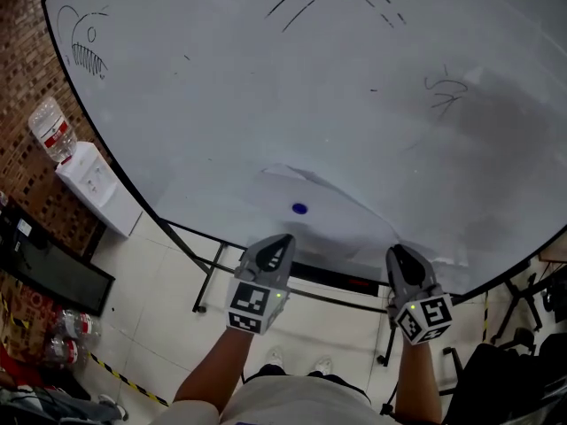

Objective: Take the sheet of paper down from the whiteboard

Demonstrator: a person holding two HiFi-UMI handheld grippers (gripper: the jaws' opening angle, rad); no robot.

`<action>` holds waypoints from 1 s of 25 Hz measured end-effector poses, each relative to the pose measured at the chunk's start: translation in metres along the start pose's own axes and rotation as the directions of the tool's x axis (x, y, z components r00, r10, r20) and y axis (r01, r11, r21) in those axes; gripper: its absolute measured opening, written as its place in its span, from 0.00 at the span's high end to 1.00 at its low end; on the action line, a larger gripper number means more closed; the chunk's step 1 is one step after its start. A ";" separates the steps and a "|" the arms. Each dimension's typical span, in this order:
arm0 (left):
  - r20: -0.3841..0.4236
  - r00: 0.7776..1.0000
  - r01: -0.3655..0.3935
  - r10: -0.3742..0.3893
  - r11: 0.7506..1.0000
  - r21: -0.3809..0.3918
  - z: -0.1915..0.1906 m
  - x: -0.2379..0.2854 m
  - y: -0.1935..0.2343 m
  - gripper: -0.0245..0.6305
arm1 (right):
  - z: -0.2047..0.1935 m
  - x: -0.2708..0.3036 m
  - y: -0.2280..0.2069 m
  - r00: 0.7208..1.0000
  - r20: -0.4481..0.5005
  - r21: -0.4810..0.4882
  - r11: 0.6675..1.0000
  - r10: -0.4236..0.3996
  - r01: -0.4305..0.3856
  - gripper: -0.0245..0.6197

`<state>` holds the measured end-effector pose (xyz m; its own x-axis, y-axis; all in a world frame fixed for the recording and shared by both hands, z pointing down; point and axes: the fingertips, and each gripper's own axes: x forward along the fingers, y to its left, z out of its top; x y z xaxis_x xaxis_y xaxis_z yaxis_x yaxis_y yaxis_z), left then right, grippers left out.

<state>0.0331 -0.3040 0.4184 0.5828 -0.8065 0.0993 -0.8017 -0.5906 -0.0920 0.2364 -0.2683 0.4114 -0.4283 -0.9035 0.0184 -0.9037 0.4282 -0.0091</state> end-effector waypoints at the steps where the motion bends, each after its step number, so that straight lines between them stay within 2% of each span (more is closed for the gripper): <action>1: 0.000 1.000 0.004 -0.004 1.000 0.000 0.000 0.000 0.002 0.95 | 0.001 0.002 0.000 1.000 0.002 0.003 1.000 -0.001 0.001 0.85; 9: 0.012 1.000 0.024 -0.024 1.000 0.002 0.005 0.008 0.011 0.95 | 0.006 0.016 -0.001 1.000 0.007 0.003 1.000 -0.006 0.006 0.83; 10: 0.013 1.000 0.027 -0.027 1.000 0.001 0.005 0.010 0.011 0.95 | 0.007 0.017 0.000 1.000 0.011 -0.002 1.000 -0.007 0.007 0.84; 12: 0.013 0.999 0.031 -0.031 1.000 -0.002 0.005 0.012 0.012 0.95 | 0.010 0.016 0.001 1.000 0.020 -0.012 1.000 -0.008 0.008 0.94; 16: 0.012 1.000 0.023 -0.023 1.000 0.003 0.006 0.015 0.013 0.95 | 0.013 0.016 0.002 0.999 0.040 -0.014 1.000 0.006 -0.006 0.95; 19: 0.014 1.000 0.003 -0.003 0.999 0.034 0.011 0.018 0.012 0.92 | 0.015 0.015 0.002 0.999 0.043 -0.011 1.000 0.015 -0.015 0.95; 21: 0.014 1.000 -0.017 0.016 0.998 0.065 0.015 0.019 0.012 0.84 | 0.016 0.015 0.002 0.999 0.044 -0.011 1.000 0.021 -0.020 0.95; 25: 0.024 0.995 -0.097 0.094 0.981 0.166 0.030 0.022 0.014 0.77 | 0.019 0.014 0.001 0.998 0.048 -0.014 1.000 0.028 -0.027 0.95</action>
<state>0.0388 -0.3306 0.3900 0.5076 -0.8590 0.0665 -0.8213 -0.5057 -0.2642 0.2294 -0.2812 0.3924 -0.4526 -0.8912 -0.0303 -0.8917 0.4527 0.0044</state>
